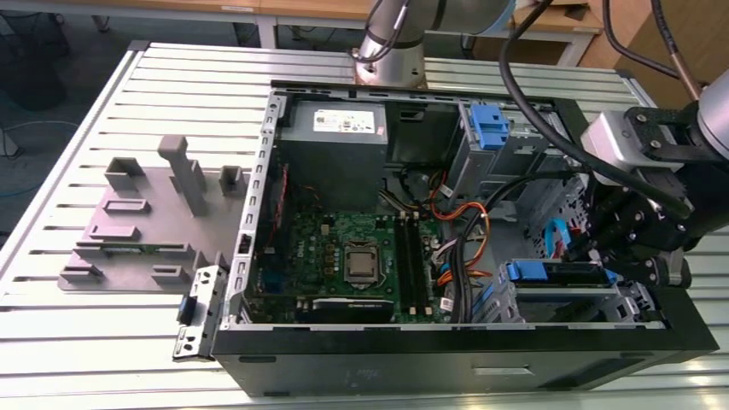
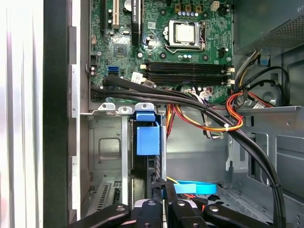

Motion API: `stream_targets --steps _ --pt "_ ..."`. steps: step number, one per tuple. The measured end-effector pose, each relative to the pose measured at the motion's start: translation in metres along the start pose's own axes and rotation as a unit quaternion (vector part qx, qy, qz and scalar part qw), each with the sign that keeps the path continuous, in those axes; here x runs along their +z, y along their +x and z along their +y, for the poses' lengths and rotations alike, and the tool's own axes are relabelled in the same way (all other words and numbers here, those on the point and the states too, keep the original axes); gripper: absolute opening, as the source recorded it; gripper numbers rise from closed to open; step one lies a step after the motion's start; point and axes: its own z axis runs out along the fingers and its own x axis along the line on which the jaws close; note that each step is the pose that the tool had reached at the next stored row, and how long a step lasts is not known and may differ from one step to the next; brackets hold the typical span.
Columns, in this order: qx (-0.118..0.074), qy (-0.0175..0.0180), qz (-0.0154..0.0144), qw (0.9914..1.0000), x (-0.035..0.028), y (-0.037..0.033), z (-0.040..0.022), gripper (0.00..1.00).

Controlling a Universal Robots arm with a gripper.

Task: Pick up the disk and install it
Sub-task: 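Insert the first disk wire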

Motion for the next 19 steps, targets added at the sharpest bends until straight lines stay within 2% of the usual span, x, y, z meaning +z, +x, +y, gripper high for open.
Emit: stream_targets --steps 6,19 --pt "0.0 0.0 0.0 1.0 -0.0006 0.0049 -0.0002 0.16" --pt "-0.004 0.0007 0.0 0.99999 0.0015 0.0056 0.0005 0.16"
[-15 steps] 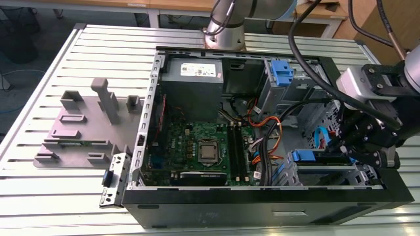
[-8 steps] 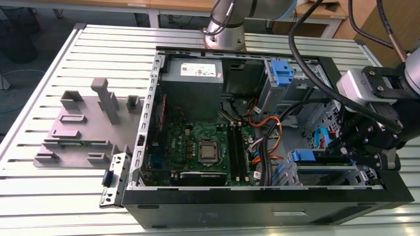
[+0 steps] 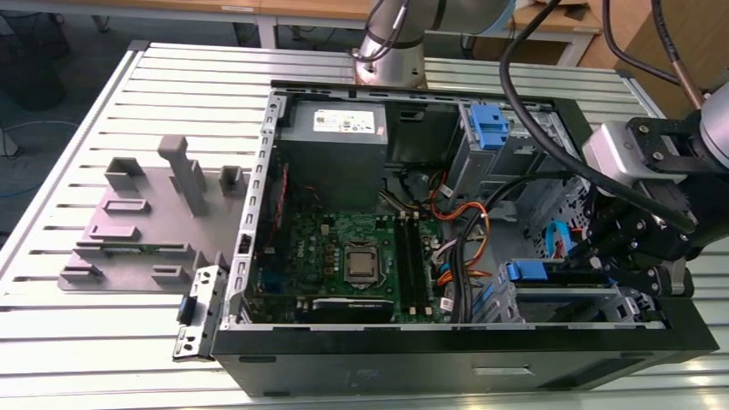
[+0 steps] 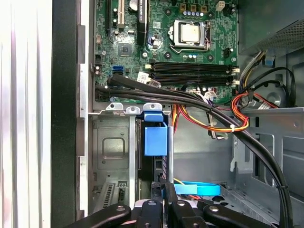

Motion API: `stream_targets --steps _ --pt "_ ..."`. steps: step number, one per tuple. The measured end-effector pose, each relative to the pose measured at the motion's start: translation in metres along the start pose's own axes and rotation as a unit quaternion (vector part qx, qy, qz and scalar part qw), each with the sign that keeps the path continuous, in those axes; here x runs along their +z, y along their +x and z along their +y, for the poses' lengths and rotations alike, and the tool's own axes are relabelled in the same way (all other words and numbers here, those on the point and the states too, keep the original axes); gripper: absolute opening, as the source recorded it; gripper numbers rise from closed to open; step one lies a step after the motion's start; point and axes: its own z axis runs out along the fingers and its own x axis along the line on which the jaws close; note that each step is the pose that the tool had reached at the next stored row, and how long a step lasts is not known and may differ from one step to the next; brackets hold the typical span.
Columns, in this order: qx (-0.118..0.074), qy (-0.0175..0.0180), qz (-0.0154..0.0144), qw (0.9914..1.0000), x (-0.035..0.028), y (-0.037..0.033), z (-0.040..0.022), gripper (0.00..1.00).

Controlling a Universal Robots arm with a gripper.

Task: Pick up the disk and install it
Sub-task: 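Insert the first disk wire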

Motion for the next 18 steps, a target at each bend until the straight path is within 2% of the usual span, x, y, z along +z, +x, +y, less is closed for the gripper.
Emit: stream_targets --steps 3,9,18 --pt "-0.002 -0.0002 0.0 1.0 0.0001 0.0 0.0 0.16" --pt "-0.022 -0.0028 0.0004 0.99975 0.0004 0.0 0.0001 0.16" --pt "-0.024 -0.0031 0.0006 0.99969 0.0019 0.0002 0.0 0.16"
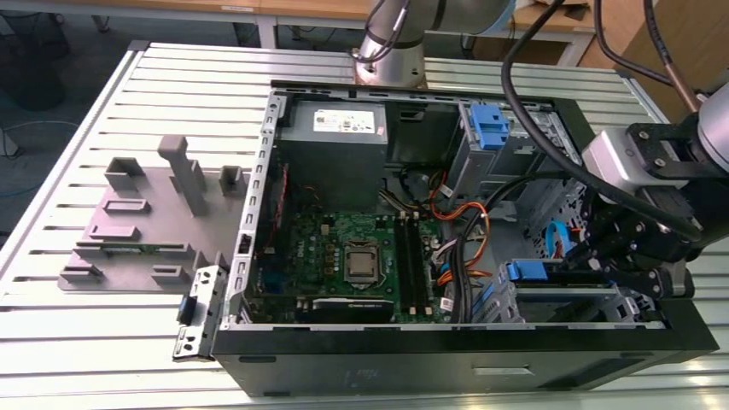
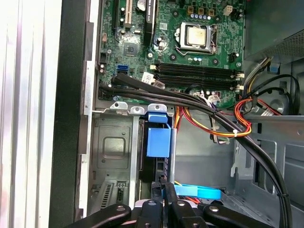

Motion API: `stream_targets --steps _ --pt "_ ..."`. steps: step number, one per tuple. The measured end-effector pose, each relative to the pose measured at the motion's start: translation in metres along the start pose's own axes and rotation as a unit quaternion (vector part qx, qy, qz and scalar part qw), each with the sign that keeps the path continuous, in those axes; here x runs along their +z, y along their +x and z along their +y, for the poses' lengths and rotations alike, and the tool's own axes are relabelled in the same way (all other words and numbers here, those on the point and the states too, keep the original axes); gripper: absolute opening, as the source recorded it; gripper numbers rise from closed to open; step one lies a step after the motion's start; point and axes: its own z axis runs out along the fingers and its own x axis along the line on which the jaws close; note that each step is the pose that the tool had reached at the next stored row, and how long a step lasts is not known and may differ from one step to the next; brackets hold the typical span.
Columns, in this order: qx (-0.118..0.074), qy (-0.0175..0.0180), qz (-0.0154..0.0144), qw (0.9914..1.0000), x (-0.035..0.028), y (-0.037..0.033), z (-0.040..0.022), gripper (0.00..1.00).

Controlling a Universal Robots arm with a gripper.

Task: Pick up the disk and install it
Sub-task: 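Insert the first disk wire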

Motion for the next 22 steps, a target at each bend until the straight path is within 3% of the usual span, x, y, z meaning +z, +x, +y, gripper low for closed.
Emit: stream_targets --steps 22 --pt "0.0 0.0 -0.0003 1.0 0.0036 0.0004 -0.0003 0.16"
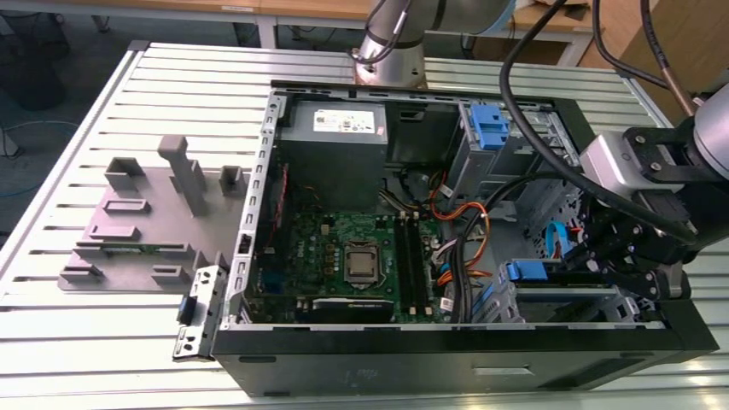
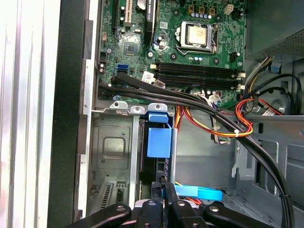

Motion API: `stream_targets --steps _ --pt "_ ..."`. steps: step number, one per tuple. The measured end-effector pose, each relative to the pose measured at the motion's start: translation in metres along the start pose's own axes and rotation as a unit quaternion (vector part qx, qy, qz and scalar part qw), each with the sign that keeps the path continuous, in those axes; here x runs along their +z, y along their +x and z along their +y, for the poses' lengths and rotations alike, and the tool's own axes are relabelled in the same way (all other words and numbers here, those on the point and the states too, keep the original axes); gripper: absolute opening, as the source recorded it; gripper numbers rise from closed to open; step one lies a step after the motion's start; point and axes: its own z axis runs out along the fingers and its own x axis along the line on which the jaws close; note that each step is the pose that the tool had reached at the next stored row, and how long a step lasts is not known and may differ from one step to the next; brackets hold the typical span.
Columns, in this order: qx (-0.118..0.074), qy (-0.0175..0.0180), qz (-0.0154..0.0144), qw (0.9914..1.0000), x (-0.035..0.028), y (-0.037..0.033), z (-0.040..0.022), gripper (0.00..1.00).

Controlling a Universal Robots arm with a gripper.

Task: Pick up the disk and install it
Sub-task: 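Insert the first disk wire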

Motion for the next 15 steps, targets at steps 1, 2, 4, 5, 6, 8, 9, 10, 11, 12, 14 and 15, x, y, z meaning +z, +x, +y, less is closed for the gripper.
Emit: stream_targets --steps 1,2,4,5,6,8,9,10,11,12,14,15 --pt "0.0 0.0 0.0001 1.0 0.0005 0.0001 0.0 0.16" --pt "0.0 0.0 0.0002 1.0 0.0009 0.0001 0.0 0.16" --pt "0.0 0.0 0.0003 1.0 0.0012 0.0002 0.0 0.16" --pt "0.0 0.0 0.0004 1.0 0.0012 0.0002 0.0 0.16" --pt "0.0 0.0 0.0003 1.0 0.0013 0.0002 0.0 0.16" --pt "0.0 0.0 0.0002 1.0 0.0015 0.0002 0.0 0.16" --pt "0.0 0.0 0.0002 1.0 0.0015 0.0002 0.0 0.16" --pt "0.0 0.0 0.0003 1.0 0.0015 0.0002 0.0 0.16" --pt "0.0 0.0 0.0002 1.0 0.0015 0.0002 0.0 0.16" --pt "0.0 0.0 0.0002 1.0 0.0015 0.0002 0.0 0.16" --pt "0.0 0.0 0.0002 1.0 0.0017 0.0002 0.0 0.17" --pt "0.0 0.0 0.0001 1.0 0.0017 0.0002 0.0 0.23"
